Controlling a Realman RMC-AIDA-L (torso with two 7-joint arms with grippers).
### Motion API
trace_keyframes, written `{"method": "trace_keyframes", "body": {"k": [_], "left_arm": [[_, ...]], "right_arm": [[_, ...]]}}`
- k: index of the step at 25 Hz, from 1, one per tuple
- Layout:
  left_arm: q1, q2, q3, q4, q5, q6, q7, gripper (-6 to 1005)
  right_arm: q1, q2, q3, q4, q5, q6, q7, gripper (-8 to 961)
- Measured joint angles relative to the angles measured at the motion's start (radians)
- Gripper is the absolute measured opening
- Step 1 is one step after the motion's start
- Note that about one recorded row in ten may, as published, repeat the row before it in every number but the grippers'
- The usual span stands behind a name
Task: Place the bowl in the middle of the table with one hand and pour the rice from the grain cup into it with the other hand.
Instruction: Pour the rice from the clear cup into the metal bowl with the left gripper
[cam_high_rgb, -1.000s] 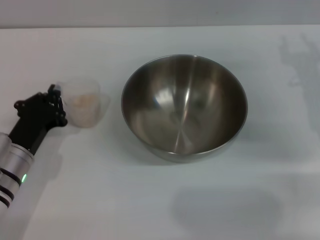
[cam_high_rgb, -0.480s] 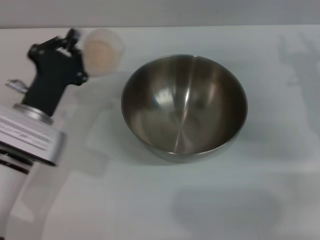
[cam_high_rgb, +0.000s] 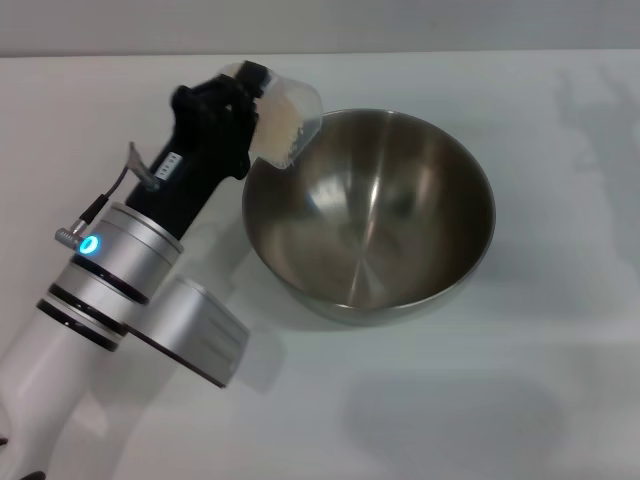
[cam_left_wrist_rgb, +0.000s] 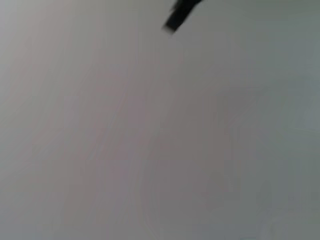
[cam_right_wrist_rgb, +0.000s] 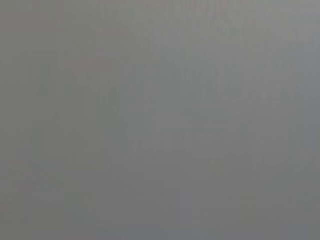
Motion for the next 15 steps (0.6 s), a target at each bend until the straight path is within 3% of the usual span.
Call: {"method": "trace_keyframes", "body": {"k": [5, 15], "left_arm": [[-0.004, 0.000, 0.051, -0.013, 0.001, 0.000, 0.244, 28], [0.001, 0.000, 0.104, -0.030, 0.015, 0.008, 0.546, 31]], "right_arm": [[0.007, -0.007, 0.012, 0.001, 0.000, 0.007, 0.000, 527], [0.026, -0.012, 0.012, 0.021, -0.001, 0.009, 0.000, 527]]}}
